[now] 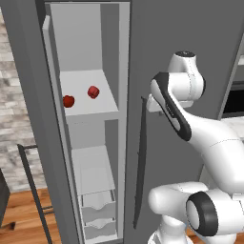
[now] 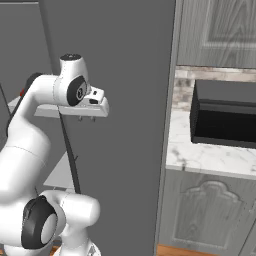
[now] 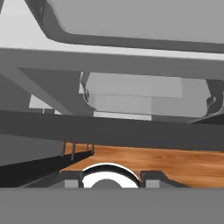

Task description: Take the bell pepper and bell pepper out of the freezer and place them in the tupperware container on the counter. Then put the tupperware containing the vegetables back in the freezer.

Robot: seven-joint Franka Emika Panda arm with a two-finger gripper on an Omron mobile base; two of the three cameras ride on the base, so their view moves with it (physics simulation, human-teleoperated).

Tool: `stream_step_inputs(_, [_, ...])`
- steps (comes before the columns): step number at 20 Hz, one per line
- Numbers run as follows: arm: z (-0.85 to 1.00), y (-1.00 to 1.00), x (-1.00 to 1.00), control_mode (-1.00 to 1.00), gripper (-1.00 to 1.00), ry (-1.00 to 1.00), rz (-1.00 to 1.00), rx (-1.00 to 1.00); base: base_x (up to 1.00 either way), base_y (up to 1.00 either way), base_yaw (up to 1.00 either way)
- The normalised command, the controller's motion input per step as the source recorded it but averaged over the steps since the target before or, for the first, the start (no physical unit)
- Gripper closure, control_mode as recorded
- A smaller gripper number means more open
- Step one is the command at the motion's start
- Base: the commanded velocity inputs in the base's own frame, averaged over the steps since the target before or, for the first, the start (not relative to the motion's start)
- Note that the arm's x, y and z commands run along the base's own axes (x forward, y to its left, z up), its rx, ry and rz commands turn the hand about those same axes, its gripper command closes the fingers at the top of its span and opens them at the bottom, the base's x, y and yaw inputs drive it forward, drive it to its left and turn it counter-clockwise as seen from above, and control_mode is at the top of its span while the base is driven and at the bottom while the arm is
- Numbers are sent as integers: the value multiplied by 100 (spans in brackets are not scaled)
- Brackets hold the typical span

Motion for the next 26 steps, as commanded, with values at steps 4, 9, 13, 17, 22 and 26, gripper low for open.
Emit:
stream_step_inputs(4, [0, 0, -8, -100, -100, -1, 0, 0, 0, 0, 0])
stream_step_inputs(9, [0, 6, -28, -100, -100, -4, 0, 0, 0, 0, 0])
stream_step_inputs(13, [0, 13, -40, -100, -100, -9, 0, 0, 0, 0, 0])
stream_step_inputs(17, [11, 3, -71, -100, -100, -9, -3, 0, 0, 0, 0])
stream_step_inputs(22, [19, 1, -77, -100, -100, -5, -6, 0, 0, 0, 0])
stream_step_inputs(26, [13, 5, -67, -100, -100, 0, -6, 0, 0, 0, 0])
